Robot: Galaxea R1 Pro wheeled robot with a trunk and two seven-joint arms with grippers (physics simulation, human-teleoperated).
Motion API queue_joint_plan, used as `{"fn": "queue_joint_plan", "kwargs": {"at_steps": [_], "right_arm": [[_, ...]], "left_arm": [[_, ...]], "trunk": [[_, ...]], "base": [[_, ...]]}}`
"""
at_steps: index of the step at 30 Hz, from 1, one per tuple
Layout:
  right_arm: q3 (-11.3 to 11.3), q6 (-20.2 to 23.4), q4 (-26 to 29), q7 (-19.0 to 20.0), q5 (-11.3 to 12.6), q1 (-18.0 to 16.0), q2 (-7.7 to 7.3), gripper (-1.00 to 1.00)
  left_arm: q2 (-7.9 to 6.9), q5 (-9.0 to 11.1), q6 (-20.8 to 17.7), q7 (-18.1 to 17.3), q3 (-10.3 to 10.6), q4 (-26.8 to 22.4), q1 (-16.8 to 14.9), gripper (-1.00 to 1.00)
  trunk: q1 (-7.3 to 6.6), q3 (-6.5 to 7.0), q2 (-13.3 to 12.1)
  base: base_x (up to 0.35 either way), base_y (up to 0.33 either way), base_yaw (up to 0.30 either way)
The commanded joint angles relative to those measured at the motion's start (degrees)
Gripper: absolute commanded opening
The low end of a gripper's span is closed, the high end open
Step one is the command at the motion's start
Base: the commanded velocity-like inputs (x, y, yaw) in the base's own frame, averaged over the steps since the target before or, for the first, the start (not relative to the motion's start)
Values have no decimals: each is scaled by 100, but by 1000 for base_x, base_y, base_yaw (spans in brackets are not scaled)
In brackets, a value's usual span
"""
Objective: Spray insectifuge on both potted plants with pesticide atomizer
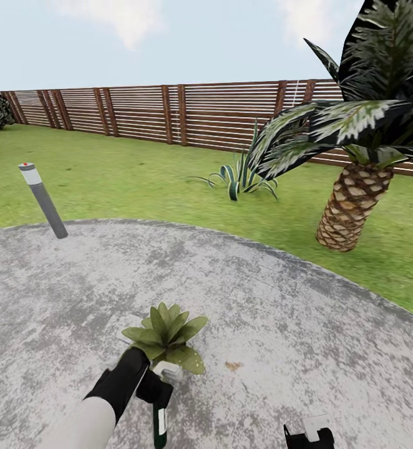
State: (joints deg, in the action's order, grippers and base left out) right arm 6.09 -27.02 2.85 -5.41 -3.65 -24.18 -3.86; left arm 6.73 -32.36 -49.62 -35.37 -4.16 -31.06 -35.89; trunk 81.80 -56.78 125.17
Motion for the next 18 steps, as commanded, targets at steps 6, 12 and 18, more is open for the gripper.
{"fn": "queue_joint_plan", "kwargs": {"at_steps": [6, 12, 18], "right_arm": [[41, -5, -4, -56, -39, -4, -1, 100], [42, -5, -4, -56, -39, -6, -1, 100], [41, -5, -4, -56, -39, -1, -1, 100]], "left_arm": [[-24, -51, 43, -42, -41, 173, 253, -100], [4, -43, 460, -7, -75, 270, 326, -100], [-4, 435, 485, 225, -110, 83, 325, -100]], "trunk": [[-1, -5, 2], [-1, -5, 2], [-1, -5, 2]], "base": [[0, 0, 0], [0, 0, 0], [0, 0, 0]]}}
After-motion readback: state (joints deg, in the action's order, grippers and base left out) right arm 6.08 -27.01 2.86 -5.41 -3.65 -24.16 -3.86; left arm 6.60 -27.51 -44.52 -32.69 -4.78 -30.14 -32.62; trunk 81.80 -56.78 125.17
